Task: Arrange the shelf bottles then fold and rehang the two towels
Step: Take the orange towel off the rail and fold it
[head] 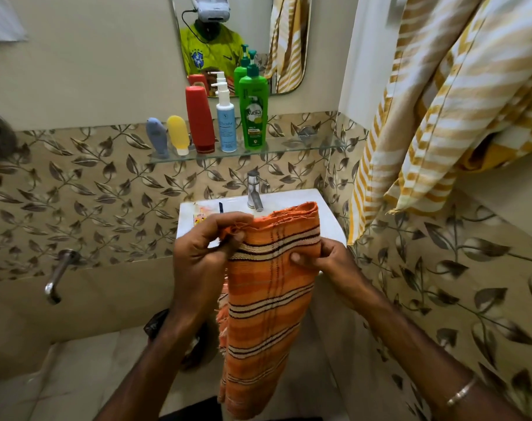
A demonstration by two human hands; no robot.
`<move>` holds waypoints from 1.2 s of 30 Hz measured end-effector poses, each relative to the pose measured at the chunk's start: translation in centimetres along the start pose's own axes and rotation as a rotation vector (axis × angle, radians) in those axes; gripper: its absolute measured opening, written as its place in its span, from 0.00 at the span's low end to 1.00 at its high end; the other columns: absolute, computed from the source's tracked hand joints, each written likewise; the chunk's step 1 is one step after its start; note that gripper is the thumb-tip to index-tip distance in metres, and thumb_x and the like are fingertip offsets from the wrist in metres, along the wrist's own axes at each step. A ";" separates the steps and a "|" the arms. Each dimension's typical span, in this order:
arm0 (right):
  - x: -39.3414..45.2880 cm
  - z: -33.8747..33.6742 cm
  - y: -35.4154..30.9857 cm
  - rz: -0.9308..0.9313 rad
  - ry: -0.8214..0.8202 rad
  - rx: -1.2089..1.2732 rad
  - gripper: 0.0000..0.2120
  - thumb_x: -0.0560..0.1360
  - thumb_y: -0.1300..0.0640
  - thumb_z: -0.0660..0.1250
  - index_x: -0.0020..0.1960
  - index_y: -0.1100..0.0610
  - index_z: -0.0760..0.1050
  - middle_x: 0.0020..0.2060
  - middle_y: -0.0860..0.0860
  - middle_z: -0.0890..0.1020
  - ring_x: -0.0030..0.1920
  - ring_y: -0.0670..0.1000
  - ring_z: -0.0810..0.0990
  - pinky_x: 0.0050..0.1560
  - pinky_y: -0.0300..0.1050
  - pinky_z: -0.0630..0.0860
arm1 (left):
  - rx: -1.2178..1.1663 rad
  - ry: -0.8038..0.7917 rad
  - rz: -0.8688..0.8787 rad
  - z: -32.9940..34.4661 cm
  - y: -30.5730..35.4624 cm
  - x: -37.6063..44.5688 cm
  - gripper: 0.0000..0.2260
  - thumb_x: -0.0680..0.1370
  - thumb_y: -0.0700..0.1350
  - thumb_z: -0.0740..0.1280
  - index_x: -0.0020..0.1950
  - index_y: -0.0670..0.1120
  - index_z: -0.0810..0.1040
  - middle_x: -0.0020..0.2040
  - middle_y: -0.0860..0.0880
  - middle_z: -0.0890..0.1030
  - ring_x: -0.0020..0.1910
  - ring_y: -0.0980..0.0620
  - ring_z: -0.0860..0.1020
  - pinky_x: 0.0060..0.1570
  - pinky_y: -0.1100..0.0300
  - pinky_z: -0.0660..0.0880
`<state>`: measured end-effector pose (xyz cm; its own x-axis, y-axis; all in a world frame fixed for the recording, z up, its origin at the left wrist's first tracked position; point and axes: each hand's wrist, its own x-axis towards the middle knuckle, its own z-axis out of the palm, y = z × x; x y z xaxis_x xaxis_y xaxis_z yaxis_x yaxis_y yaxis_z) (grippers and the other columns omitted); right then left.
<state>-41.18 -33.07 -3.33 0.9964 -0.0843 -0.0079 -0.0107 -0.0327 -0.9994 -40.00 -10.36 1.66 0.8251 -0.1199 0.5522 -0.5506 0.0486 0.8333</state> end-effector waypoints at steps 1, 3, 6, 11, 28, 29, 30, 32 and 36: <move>-0.1 0.1 -0.1 -0.025 0.001 0.030 0.19 0.66 0.59 0.77 0.56 0.55 0.82 0.51 0.50 0.88 0.53 0.49 0.86 0.56 0.49 0.83 | -0.006 0.019 0.019 -0.6 0.1 0.4 0.15 0.76 0.29 0.66 0.53 0.48 0.82 0.51 0.49 0.85 0.53 0.48 0.83 0.49 0.58 0.82; -0.2 0.4 -0.5 -0.065 -0.029 0.119 0.16 0.68 0.61 0.77 0.55 0.55 0.82 0.51 0.51 0.88 0.55 0.52 0.86 0.53 0.46 0.83 | -0.031 0.045 0.050 -1.6 0.2 1.3 0.14 0.76 0.31 0.67 0.54 0.48 0.81 0.51 0.52 0.85 0.53 0.51 0.83 0.49 0.58 0.82; -0.3 1.2 -1.2 -0.060 -0.126 0.206 0.16 0.73 0.62 0.73 0.60 0.56 0.80 0.56 0.53 0.86 0.59 0.55 0.84 0.56 0.48 0.82 | -0.125 0.056 -0.002 -2.3 0.4 2.4 0.14 0.76 0.34 0.68 0.59 0.46 0.79 0.52 0.52 0.85 0.53 0.52 0.83 0.48 0.62 0.81; -0.2 2.5 -2.2 -0.076 -0.179 0.254 0.17 0.74 0.60 0.69 0.62 0.56 0.79 0.59 0.56 0.85 0.61 0.58 0.83 0.61 0.55 0.80 | -0.429 -0.122 -0.320 -3.3 -1.3 3.1 0.28 0.69 0.46 0.78 0.67 0.48 0.75 0.58 0.43 0.83 0.58 0.43 0.82 0.51 0.53 0.81; 0.5 -0.1 -5.8 -0.042 0.004 0.435 0.15 0.73 0.58 0.70 0.58 0.61 0.79 0.52 0.60 0.86 0.54 0.60 0.86 0.55 0.55 0.83 | -0.557 -0.501 -0.706 -0.6 -4.7 -3.2 0.29 0.59 0.50 0.83 0.58 0.50 0.84 0.57 0.42 0.85 0.57 0.41 0.83 0.53 0.51 0.80; 0.7 -0.4 -5.8 -0.028 0.020 0.441 0.17 0.73 0.58 0.71 0.60 0.63 0.79 0.53 0.60 0.86 0.53 0.61 0.86 0.54 0.54 0.84 | -0.524 -0.496 -0.704 -0.4 -4.5 -3.2 0.28 0.59 0.52 0.83 0.58 0.51 0.84 0.58 0.43 0.84 0.57 0.41 0.83 0.53 0.51 0.80; 0.7 -0.5 -5.9 -0.011 0.039 0.441 0.19 0.73 0.58 0.71 0.62 0.64 0.78 0.54 0.61 0.86 0.53 0.61 0.86 0.54 0.53 0.84 | -0.489 -0.477 -0.699 -0.2 -4.5 -3.3 0.27 0.61 0.53 0.82 0.59 0.52 0.83 0.59 0.43 0.84 0.59 0.41 0.82 0.54 0.51 0.80; 0.7 -0.4 -5.9 0.016 0.053 0.457 0.22 0.73 0.56 0.71 0.65 0.65 0.76 0.57 0.63 0.84 0.54 0.61 0.85 0.55 0.54 0.84 | -0.432 -0.404 -0.681 0.0 -4.2 -3.2 0.24 0.65 0.52 0.79 0.60 0.53 0.82 0.61 0.42 0.83 0.60 0.40 0.81 0.55 0.49 0.80; 0.7 -0.8 -5.4 0.092 -0.003 0.540 0.22 0.79 0.46 0.64 0.60 0.62 0.81 0.57 0.63 0.84 0.56 0.60 0.84 0.60 0.57 0.79 | -0.424 -0.297 -0.622 0.6 -3.3 -2.4 0.14 0.72 0.45 0.72 0.58 0.49 0.84 0.58 0.41 0.84 0.58 0.39 0.83 0.52 0.50 0.81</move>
<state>-40.53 -33.73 2.05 0.9937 -0.0595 -0.0951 -0.0539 0.4906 -0.8697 -40.26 -10.86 -2.42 0.8637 -0.5039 0.0039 0.1421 0.2510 0.9575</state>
